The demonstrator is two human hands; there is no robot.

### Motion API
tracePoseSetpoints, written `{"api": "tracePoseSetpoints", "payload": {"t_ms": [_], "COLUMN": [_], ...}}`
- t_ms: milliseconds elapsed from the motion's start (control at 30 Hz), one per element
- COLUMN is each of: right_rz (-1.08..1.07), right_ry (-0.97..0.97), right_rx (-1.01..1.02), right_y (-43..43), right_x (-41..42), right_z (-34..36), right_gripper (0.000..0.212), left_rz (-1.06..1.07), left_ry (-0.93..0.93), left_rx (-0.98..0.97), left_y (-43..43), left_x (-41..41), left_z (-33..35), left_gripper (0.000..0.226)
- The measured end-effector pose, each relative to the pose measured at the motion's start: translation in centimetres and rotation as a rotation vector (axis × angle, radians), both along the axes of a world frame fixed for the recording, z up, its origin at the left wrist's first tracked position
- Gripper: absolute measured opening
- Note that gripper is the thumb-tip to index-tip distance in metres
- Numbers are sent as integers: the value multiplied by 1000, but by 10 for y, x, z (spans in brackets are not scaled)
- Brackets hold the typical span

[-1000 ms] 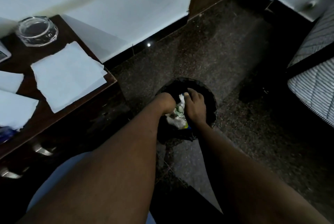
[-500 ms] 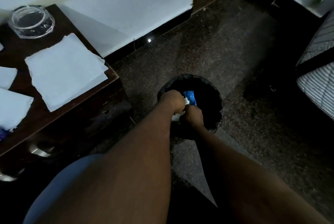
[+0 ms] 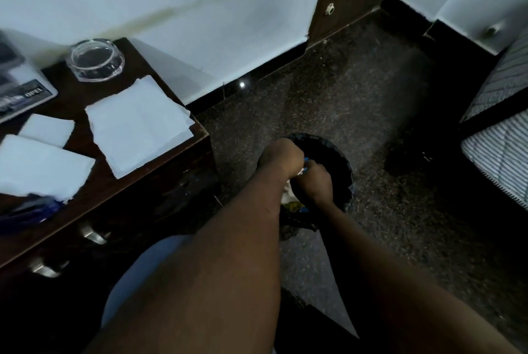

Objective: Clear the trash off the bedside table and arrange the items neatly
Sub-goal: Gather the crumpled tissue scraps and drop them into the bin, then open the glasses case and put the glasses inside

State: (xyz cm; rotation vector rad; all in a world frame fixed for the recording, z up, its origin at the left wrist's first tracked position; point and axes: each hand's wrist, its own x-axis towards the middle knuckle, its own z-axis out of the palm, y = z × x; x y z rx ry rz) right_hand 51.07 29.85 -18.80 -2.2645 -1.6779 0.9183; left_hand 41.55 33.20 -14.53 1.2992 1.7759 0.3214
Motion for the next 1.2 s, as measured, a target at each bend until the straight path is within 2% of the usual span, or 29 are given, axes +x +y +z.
{"api": "tracePoseSetpoints", "payload": {"t_ms": [100,233,333,433,533,767,933,1100,1200], "right_rz": [-42,-102,-52,34,142,321,495,707,778], "right_ry": [3,123,163,137,133,190,228,229,257], "right_rx": [140,320,377,418,437,504,441,391,336], "right_y": [-7,-14,-17,-21,-29,-48,-61,-84,-98], "right_x": [-2,-11,-25,-43,-65,-133,-199,-277,-323], "right_z": [31,73,101,126,148,188,204,205,195], "right_gripper": [30,9,8,10,12,13,12,16,11], "left_rz": [-2,199,330,322,338,342,436,427,451], "left_ry": [64,2,17,49,43,235,305,379,384], "left_rx": [104,336,416,436,500,572,567,563,543], "left_y": [-15,-34,-48,-67,-86,-134,-177,-222,-244], "left_x": [-2,-18,-41,-63,-82,-161,-230,-290,-322], "left_z": [24,60,83,100,118,130,127,122,122], "left_gripper": [35,36,45,51,47,40,37,34,29]}}
